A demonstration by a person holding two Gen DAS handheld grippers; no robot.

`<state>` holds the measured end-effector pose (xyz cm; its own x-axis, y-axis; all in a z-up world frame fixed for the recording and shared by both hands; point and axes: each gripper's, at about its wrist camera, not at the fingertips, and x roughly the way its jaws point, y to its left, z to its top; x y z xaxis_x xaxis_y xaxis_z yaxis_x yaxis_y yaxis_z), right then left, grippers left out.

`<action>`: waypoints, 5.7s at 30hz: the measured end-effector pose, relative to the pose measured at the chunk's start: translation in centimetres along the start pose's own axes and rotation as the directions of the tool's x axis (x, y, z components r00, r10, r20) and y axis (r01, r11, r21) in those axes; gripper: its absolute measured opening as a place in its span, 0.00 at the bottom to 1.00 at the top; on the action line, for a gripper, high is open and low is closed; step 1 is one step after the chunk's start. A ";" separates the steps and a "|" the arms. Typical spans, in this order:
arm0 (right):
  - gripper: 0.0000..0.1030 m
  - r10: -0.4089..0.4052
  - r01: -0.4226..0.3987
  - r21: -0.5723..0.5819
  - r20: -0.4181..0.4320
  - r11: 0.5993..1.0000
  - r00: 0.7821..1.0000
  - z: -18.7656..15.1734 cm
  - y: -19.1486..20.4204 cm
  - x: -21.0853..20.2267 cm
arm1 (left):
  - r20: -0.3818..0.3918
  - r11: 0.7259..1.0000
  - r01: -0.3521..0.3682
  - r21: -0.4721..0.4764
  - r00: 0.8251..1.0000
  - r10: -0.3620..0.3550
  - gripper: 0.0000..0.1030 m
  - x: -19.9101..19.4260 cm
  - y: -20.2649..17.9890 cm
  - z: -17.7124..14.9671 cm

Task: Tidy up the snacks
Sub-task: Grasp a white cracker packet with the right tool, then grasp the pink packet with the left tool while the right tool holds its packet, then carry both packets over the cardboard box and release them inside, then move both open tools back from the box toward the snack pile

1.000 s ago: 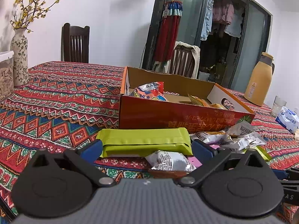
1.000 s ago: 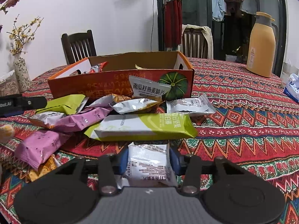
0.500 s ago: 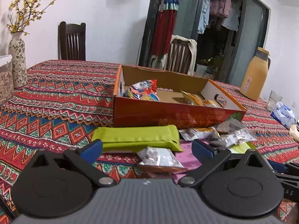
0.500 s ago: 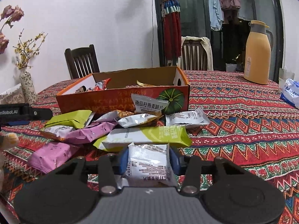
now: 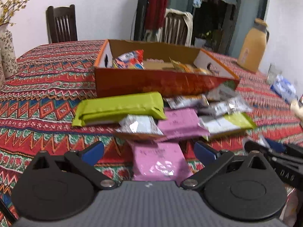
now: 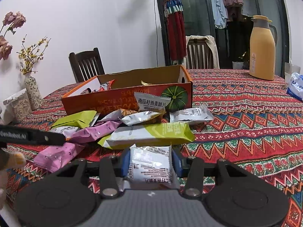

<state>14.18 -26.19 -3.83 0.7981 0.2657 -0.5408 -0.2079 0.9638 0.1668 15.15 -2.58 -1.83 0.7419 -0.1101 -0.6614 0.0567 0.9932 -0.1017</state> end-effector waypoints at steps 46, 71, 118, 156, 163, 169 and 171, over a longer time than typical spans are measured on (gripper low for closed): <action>0.43 0.010 -0.004 -0.050 0.130 0.999 0.991 1.9 1.8 -2.8 | 0.216 1.000 -0.013 0.005 0.976 0.011 0.61 -5.3 -0.7 2.1; 0.43 -0.018 0.038 -0.099 0.191 0.994 0.981 15.0 2.0 8.8 | 0.290 0.998 -0.059 -0.004 0.955 0.058 0.61 3.3 -1.5 14.0; 1.00 -0.089 0.095 -0.017 0.226 0.995 0.970 15.0 1.1 11.0 | 0.401 0.986 -0.077 -0.146 0.907 0.130 1.00 2.8 1.2 14.4; 1.00 -0.011 0.011 -0.022 0.001 1.000 1.000 -0.2 8.3 -0.8 | 0.269 0.988 -0.075 -0.132 0.957 0.109 1.00 -8.2 6.3 -2.6; 1.00 0.033 -0.037 -0.067 -0.055 0.997 0.998 -2.2 11.4 -0.3 | 0.241 0.986 -0.085 -0.141 0.963 0.118 1.00 -8.9 7.6 -5.0; 0.98 0.018 -0.027 -0.092 -0.098 0.995 0.995 -3.2 12.9 1.2 | 0.226 0.984 -0.080 -0.156 0.967 0.115 1.00 -9.0 8.5 -6.0; 0.98 -0.009 -0.002 -0.123 -0.088 0.992 0.996 -3.7 13.3 1.6 | 0.222 0.984 -0.076 -0.163 0.969 0.112 1.00 -8.9 8.8 -6.0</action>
<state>10.56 -12.88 -5.53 0.7470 0.2581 -0.6126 -0.2778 0.9584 0.0651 5.00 6.87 -1.26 0.8734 0.0131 -0.4867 -0.1097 0.9792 -0.1707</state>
